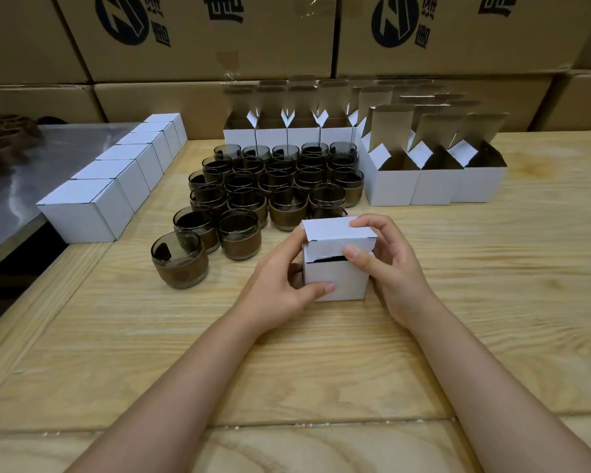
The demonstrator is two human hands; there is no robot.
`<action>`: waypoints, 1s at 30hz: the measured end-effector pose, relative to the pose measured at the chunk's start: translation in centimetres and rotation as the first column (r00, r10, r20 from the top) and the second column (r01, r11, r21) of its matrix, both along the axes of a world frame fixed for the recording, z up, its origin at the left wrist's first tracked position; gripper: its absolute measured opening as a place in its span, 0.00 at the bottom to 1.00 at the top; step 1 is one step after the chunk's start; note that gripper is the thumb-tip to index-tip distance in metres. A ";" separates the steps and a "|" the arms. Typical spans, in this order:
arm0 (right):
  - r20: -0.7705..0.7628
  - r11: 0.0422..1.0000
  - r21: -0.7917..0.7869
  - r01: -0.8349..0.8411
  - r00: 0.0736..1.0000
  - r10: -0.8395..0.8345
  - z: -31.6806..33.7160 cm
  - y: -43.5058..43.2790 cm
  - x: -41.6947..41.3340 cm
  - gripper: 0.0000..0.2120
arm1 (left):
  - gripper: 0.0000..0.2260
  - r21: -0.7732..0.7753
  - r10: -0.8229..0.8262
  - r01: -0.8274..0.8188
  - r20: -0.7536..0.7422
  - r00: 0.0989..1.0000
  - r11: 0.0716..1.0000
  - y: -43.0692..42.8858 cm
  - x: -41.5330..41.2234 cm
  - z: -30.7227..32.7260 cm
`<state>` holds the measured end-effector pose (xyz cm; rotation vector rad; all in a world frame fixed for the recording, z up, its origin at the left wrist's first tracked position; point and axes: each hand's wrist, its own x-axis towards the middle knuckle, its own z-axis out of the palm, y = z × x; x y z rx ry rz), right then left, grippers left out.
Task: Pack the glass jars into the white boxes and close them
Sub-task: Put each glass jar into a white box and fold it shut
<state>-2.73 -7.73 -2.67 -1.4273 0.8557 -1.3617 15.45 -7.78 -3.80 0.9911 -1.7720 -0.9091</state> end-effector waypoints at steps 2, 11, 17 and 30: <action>-0.004 1.000 0.007 0.002 1.000 -0.002 0.0 -0.1 -0.1 0.16 | 0.31 -0.008 -0.019 0.019 -0.060 0.998 1.000 0.0 0.1 0.0; 0.016 0.999 0.045 -0.006 1.000 0.005 -0.3 -0.4 -0.6 0.15 | 0.25 -0.021 0.007 -0.011 -0.185 0.983 1.000 0.3 0.4 0.2; 0.000 0.998 0.055 -0.037 0.999 0.038 -0.3 -0.5 -0.7 0.16 | 0.20 -0.038 0.019 -0.025 -0.139 0.990 0.999 0.4 0.1 0.4; 0.013 0.998 0.053 -0.030 0.999 0.030 -0.2 -0.6 -0.3 0.18 | 0.09 -0.027 0.077 -0.083 -0.164 0.983 0.996 0.3 -0.6 0.5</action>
